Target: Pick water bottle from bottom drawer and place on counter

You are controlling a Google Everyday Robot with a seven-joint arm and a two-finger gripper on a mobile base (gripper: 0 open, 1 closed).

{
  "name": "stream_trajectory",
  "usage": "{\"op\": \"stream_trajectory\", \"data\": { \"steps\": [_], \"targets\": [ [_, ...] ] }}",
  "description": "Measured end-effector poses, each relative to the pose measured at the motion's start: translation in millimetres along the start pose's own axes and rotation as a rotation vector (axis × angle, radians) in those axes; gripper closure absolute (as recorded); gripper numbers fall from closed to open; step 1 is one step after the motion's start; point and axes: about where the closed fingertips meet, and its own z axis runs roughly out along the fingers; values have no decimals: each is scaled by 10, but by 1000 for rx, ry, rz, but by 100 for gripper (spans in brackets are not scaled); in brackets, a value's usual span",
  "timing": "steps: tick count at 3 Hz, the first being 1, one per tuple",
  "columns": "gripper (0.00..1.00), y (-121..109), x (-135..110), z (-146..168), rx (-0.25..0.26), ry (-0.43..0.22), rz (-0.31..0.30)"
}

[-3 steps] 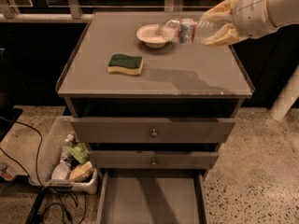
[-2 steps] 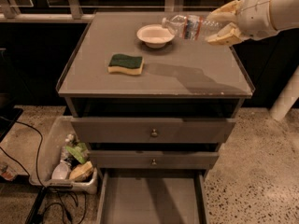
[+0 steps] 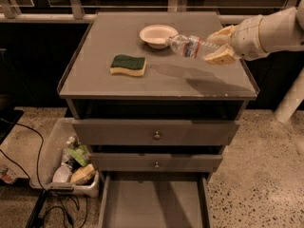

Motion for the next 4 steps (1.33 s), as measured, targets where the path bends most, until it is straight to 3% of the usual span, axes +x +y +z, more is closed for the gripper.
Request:
{"op": "stream_trajectory", "data": {
  "steps": [1, 3, 4],
  "targets": [
    [100, 90, 238, 224, -11, -1, 119],
    [100, 204, 450, 606, -30, -49, 267],
    [82, 205, 451, 607, -31, -49, 268]
  ]
}}
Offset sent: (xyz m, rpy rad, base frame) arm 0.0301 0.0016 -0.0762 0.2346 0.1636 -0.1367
